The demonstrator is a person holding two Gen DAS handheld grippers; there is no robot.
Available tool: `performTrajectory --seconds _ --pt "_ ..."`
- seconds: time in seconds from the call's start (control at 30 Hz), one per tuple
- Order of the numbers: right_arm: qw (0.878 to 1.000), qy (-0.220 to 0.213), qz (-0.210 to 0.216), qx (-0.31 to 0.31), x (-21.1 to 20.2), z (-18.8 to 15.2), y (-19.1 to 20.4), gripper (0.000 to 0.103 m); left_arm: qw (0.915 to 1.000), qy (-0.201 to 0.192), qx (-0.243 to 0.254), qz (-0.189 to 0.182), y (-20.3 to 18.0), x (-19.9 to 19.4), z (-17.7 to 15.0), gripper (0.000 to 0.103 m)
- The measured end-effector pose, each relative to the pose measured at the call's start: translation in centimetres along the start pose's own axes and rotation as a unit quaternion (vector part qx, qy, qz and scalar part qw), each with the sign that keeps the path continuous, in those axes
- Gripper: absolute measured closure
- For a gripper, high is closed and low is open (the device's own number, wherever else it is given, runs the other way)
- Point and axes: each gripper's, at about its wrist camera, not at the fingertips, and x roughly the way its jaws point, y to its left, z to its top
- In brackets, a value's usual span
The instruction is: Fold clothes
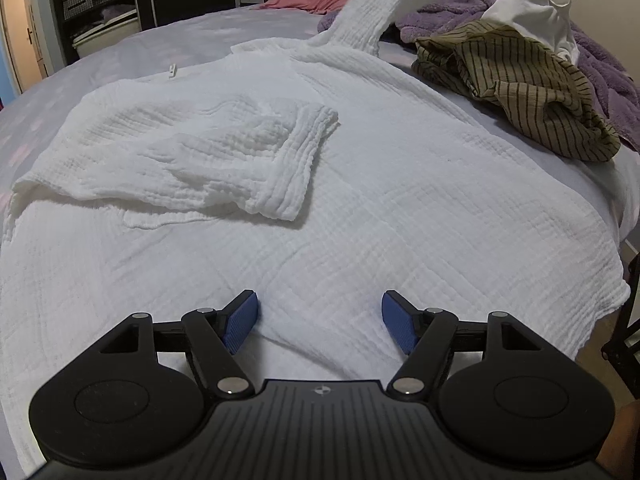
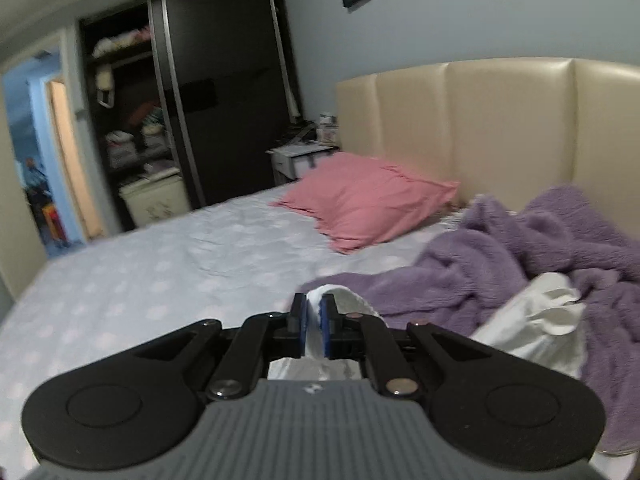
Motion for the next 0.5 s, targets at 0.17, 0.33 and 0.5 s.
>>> performTrajectory --seconds 0.17,0.33,0.5 --pt "0.994 0.04 -0.093 0.035 2.0 -0.7 -3.1 0.094 1.0 -0.005 0.002 -0.001 -0.1 -0.3 -0.4 0.035" --pt "0.982 0.087 -0.145 0.079 3.9 -2.0 -5.8 0.094 1.0 -0.006 0.006 0.0 -0.2 -0.4 -0.5 0.035" --pt "0.989 0.068 -0.116 0.062 3.4 -2.9 -4.9 0.094 0.9999 -0.008 0.005 -0.004 -0.1 -0.4 -0.6 0.035"
